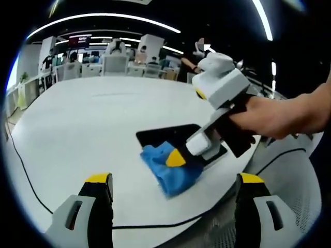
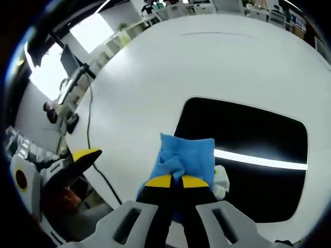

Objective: Wipe the mirror surface with the cleaning cloth until all visible marks leave the cleaned area.

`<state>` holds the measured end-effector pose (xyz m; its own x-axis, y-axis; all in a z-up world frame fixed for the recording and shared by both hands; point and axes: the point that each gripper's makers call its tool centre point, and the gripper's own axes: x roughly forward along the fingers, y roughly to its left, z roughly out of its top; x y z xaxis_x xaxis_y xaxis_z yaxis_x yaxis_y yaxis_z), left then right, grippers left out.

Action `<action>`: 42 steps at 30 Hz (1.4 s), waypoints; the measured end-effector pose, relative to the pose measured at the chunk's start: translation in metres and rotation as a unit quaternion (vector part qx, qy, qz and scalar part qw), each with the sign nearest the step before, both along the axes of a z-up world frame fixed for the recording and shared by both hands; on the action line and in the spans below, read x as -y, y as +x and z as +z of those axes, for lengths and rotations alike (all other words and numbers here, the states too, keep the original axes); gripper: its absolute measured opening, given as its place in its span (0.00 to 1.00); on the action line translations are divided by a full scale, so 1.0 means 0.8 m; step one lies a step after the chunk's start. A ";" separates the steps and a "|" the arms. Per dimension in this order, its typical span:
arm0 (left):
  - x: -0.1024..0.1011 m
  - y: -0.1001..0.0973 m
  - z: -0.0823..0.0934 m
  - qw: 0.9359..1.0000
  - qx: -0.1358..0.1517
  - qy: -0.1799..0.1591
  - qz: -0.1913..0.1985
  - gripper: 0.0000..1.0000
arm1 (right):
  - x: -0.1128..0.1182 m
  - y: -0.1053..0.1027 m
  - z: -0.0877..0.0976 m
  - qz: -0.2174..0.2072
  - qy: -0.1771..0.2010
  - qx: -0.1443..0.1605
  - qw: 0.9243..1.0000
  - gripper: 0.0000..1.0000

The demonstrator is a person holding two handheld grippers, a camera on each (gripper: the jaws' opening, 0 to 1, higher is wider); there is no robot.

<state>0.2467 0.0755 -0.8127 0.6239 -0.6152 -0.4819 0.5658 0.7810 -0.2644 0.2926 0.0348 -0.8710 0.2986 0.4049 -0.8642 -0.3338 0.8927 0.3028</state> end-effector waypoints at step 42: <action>0.001 -0.004 -0.006 1.000 -0.014 0.007 -0.006 0.99 | 0.000 0.085 0.001 0.005 -0.016 -0.004 1.000 0.00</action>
<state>0.2437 0.0745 -0.8176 0.6018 -0.6161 -0.5082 0.5683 0.7774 -0.2695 0.3606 0.0351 -0.8699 0.2879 0.3798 -0.8791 -0.3401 0.8987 0.2769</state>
